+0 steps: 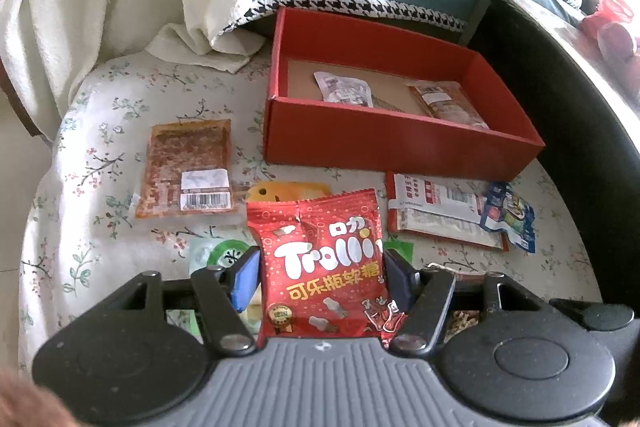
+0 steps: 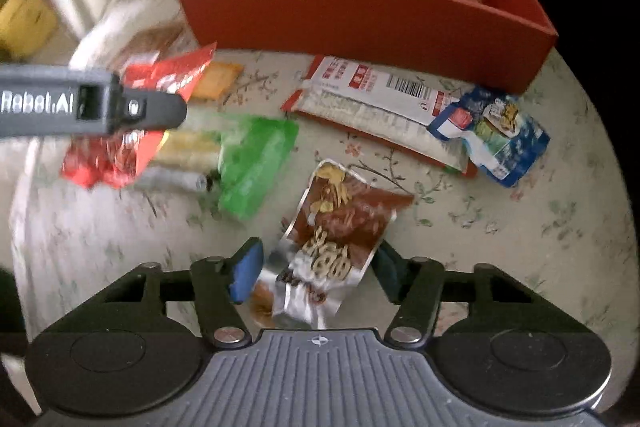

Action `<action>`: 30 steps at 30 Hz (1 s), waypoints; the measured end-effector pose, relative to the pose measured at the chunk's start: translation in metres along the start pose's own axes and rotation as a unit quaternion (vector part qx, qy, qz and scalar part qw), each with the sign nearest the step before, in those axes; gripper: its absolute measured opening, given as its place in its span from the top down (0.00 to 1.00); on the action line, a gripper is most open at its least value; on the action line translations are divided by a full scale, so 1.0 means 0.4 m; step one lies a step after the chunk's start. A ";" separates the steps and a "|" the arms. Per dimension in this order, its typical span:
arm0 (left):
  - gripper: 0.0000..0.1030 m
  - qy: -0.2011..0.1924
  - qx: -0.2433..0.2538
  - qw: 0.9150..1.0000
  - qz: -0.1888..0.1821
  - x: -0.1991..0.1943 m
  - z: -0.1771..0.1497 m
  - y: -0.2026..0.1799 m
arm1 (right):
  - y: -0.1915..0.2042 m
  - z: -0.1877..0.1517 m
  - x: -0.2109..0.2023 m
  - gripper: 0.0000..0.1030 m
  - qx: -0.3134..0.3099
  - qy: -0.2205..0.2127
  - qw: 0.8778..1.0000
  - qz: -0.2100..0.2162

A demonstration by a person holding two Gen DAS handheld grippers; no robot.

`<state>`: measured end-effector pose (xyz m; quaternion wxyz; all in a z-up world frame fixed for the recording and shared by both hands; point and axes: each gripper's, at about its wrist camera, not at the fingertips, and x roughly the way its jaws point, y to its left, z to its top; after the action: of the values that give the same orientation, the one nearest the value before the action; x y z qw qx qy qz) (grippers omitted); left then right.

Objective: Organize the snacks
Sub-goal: 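Grasp the red Trolli bag with the left gripper while the right gripper moves toward the brown nut pouch, then lift the Trolli bag with the left gripper and close the right gripper on the nut pouch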

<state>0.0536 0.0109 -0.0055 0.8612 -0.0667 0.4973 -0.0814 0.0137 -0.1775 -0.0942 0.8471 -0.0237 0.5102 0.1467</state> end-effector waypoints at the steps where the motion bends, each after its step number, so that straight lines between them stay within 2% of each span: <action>1: 0.45 0.002 0.001 1.000 -0.002 0.000 -0.001 -0.001 | -0.010 -0.003 -0.003 0.40 -0.004 0.005 1.000 0.001; 6: 0.45 0.007 0.023 1.000 0.000 0.008 -0.008 -0.025 | -0.046 -0.017 -0.012 0.41 -0.017 0.004 1.000 -0.017; 10: 0.44 0.018 0.026 1.000 0.002 0.031 -0.013 -0.030 | -0.054 -0.013 -0.002 0.37 -0.010 0.005 1.000 -0.014; 12: 0.43 0.023 0.019 1.000 0.005 0.043 -0.012 -0.024 | -0.047 -0.011 0.008 0.20 -0.016 0.004 1.000 -0.026; 14: 0.43 0.025 0.008 1.000 0.004 0.055 -0.009 -0.015 | -0.050 -0.010 0.017 0.15 -0.014 0.003 0.999 -0.037; 18: 0.41 0.034 0.002 0.999 0.021 0.083 -0.007 -0.007 | -0.072 -0.003 0.014 0.22 0.011 -0.005 0.999 -0.033; 20: 0.37 0.036 0.003 0.999 0.021 0.088 -0.010 -0.009 | -0.082 -0.007 0.012 0.22 0.012 -0.006 0.999 -0.037; 23: 0.36 0.036 0.004 0.999 0.023 0.085 -0.015 -0.017 | -0.089 -0.017 0.013 0.17 0.011 -0.008 0.999 -0.042; 26: 0.36 0.036 0.008 0.999 0.009 0.075 -0.020 -0.030 | -0.092 -0.015 0.016 0.17 0.013 -0.009 0.999 -0.039; 30: 0.36 0.034 0.017 0.999 0.027 0.076 -0.038 -0.050 | -0.091 -0.020 0.014 0.16 0.015 -0.013 0.999 -0.042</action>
<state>0.0540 -0.0153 -0.0348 0.8468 -0.0355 0.5262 -0.0691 0.0191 -0.2127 -0.1070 0.8595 -0.0302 0.4995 0.1038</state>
